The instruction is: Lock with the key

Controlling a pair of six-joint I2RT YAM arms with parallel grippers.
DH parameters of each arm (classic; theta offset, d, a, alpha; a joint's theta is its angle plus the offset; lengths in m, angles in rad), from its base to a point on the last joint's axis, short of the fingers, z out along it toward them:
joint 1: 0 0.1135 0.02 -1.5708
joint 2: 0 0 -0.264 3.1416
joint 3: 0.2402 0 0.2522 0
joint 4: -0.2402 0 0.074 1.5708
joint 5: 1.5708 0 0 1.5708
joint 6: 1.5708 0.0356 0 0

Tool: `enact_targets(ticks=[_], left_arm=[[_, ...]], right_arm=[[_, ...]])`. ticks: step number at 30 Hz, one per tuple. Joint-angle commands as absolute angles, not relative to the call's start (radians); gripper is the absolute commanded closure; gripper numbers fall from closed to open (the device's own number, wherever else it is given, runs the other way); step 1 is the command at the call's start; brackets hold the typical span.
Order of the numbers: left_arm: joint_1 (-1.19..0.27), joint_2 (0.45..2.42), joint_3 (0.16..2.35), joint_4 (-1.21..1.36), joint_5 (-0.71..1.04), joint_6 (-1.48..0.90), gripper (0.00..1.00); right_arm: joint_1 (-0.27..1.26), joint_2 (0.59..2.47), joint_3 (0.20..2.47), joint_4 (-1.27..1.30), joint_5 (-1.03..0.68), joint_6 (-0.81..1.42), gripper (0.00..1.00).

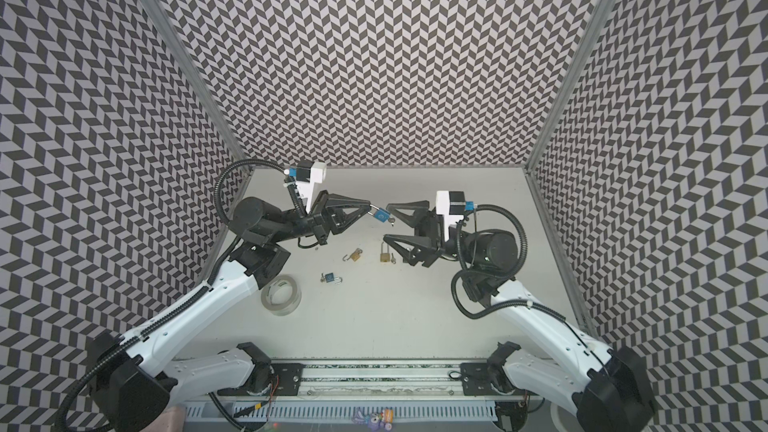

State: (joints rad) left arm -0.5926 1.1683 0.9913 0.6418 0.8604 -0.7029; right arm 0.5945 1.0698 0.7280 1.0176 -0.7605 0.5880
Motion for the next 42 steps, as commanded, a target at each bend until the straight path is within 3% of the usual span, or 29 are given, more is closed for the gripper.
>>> enact_targets(ticks=[1, 15, 27, 30, 34, 42], left_arm=[[-0.604, 1.147, 0.989, 0.727, 0.85, -0.742, 1.0], [-0.609, 1.155, 0.986, 0.726, 0.85, -0.736, 1.0], [-0.611, 1.161, 0.988, 0.721, 0.854, -0.732, 1.0], [-0.611, 1.163, 0.988, 0.719, 0.854, -0.729, 1.0], [-0.612, 1.167, 0.988, 0.717, 0.857, -0.727, 1.0], [-0.615, 1.171, 0.99, 0.712, 0.862, -0.724, 1.0]], right_arm=[[0.603, 1.102, 0.707, 1.209, -0.718, 0.663, 0.39], [0.617, 1.175, 0.725, 1.293, -0.756, 0.722, 0.68], [0.621, 1.193, 0.743, 1.293, -0.759, 0.736, 0.72], [0.621, 1.193, 0.747, 1.285, -0.752, 0.741, 0.65], [0.621, 1.192, 0.75, 1.279, -0.74, 0.749, 0.65], [0.623, 1.192, 0.752, 1.27, -0.732, 0.761, 0.77]])
